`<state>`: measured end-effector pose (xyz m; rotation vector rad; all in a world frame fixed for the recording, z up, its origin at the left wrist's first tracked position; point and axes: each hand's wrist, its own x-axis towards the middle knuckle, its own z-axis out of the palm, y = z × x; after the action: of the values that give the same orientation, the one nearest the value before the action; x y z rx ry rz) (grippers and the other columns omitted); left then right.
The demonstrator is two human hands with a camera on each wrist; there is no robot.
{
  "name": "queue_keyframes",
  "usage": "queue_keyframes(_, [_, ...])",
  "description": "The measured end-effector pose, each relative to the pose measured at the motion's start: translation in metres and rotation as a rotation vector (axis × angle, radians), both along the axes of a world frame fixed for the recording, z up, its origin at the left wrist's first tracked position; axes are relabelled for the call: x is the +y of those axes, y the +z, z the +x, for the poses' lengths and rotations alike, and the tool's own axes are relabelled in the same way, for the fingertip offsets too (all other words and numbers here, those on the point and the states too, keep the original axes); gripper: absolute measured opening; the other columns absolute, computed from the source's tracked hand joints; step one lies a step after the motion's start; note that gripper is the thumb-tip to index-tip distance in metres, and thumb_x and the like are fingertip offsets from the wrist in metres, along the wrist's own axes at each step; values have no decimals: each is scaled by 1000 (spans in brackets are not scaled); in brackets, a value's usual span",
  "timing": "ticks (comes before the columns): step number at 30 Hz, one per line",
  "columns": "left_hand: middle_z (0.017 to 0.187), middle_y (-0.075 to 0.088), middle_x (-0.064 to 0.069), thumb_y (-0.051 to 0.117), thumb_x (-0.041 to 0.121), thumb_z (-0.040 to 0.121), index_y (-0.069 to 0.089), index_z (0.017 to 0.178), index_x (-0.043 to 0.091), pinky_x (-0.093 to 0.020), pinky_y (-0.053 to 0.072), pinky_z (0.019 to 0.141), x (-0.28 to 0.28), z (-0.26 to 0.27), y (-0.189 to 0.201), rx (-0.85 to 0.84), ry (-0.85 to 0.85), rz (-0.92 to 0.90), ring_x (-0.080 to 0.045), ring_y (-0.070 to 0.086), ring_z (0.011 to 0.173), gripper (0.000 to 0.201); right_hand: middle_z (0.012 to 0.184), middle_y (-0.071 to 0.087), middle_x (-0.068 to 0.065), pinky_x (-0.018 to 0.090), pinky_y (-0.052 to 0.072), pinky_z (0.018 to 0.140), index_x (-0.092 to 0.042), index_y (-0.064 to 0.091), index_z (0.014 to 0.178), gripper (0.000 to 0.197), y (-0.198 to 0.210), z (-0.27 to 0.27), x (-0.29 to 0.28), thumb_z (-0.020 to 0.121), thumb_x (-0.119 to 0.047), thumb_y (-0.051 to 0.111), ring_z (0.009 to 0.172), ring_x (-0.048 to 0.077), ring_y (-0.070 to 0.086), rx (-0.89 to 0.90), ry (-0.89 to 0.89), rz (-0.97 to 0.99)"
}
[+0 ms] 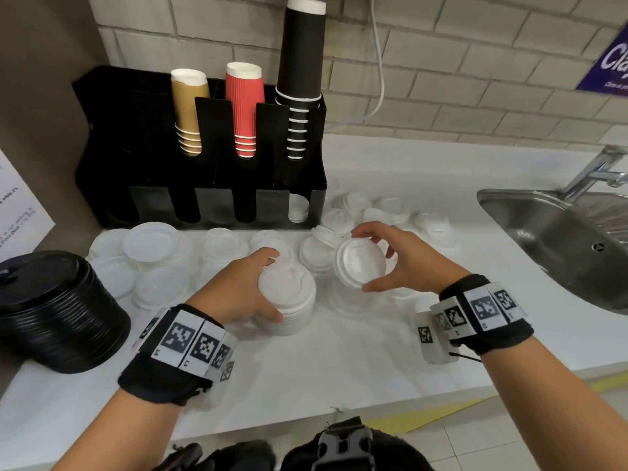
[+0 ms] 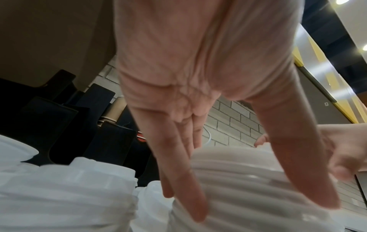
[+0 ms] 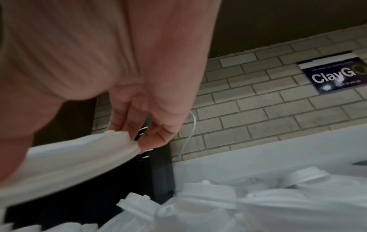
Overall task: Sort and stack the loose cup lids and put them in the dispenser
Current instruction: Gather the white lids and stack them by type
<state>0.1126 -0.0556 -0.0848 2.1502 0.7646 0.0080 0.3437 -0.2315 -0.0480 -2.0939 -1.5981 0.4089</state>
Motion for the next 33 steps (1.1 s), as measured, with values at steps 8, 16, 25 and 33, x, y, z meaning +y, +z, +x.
queue_keyframes(8, [112,51,20,92,12,56,48,118,37,-19,40,74,2,0,-1,-28,0,-27,-12,52,106,80,115,50,-11,24,45,87,-34,53,115,62,6,-1,-9,63,-34,86,104,9,51,-35,1,-501])
queue_keyframes(16, [113,51,19,91,12,57,48,120,35,-17,40,73,1,-1,-1,-25,-6,-32,-13,53,105,80,133,37,-7,35,34,100,-35,35,137,87,-11,-2,-4,65,-42,82,122,20,33,-338,-50,-565])
queue_keyframes(25, [119,52,14,90,9,58,48,123,33,-18,42,76,2,0,0,-9,-11,-39,-14,53,107,81,126,50,-2,36,33,97,-40,32,141,87,-34,-15,32,69,-38,80,117,22,35,-410,61,-568])
queue_keyframes(33, [121,49,15,88,7,60,39,138,35,-22,47,72,1,-2,1,4,-7,-98,-15,50,114,97,121,51,-4,14,38,81,-47,43,123,64,3,-9,30,75,-23,77,107,6,47,133,75,-227])
